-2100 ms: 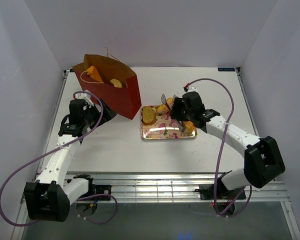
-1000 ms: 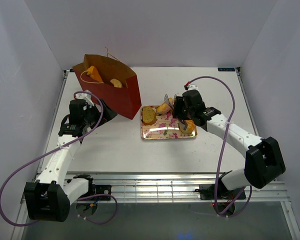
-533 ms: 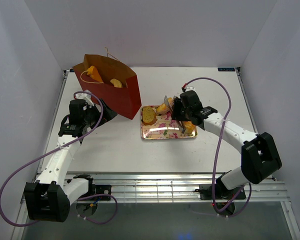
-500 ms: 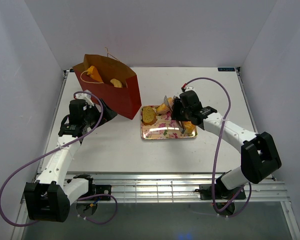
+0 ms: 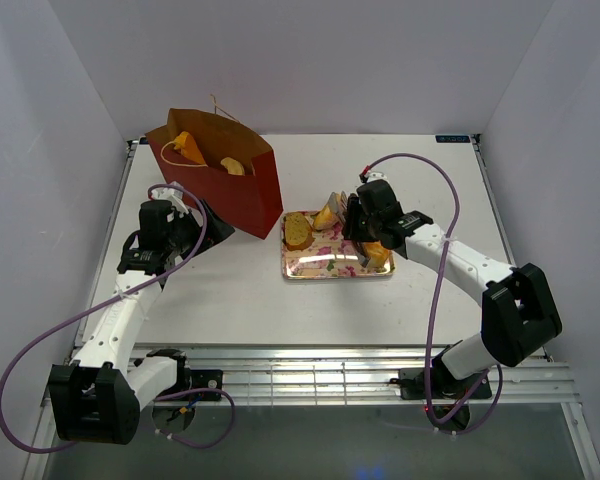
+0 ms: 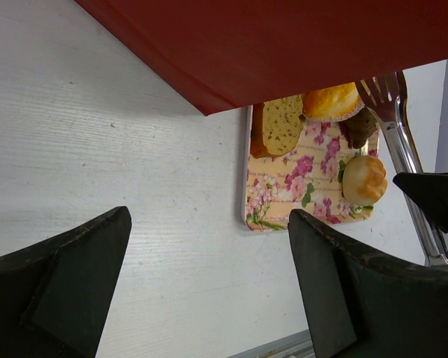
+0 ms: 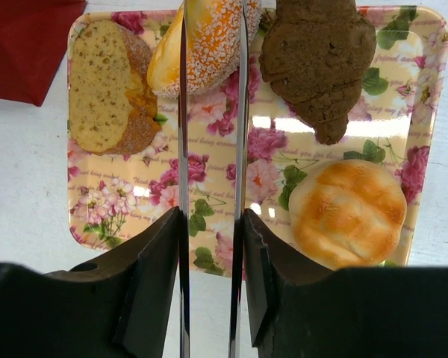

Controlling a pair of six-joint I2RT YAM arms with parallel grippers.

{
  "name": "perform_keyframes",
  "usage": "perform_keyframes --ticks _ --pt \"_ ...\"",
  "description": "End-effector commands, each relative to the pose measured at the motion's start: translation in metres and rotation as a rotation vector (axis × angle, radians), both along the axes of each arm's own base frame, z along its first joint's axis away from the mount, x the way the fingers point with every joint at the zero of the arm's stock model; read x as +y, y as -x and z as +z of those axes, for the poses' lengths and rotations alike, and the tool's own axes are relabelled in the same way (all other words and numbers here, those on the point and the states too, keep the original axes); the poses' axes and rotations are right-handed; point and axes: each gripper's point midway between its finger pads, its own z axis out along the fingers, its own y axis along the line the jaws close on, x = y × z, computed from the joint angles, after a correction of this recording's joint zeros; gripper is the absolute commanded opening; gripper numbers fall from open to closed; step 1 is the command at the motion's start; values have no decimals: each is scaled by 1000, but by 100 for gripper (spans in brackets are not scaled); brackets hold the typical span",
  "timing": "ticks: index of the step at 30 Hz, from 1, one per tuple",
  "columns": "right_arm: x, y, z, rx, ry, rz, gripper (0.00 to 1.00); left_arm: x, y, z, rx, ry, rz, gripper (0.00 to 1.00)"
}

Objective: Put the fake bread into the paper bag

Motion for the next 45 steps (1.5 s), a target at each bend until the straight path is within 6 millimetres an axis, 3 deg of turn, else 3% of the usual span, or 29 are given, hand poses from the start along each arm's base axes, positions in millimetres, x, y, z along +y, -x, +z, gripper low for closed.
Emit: perform_keyframes --ticks 1,12,30,45 --pt "14 -6 28 -56 -62 40 39 -4 0 12 -43 14 -18 96" --pt "23 0 64 -113 -144 87 33 -3 0 11 -42 11 -14 96" --pt "15 20 154 -282 -223 143 32 -2 0 9 -38 8 -9 96" --pt "31 32 235 -392 -328 270 33 -2 -1 9 -39 3 -8 96"
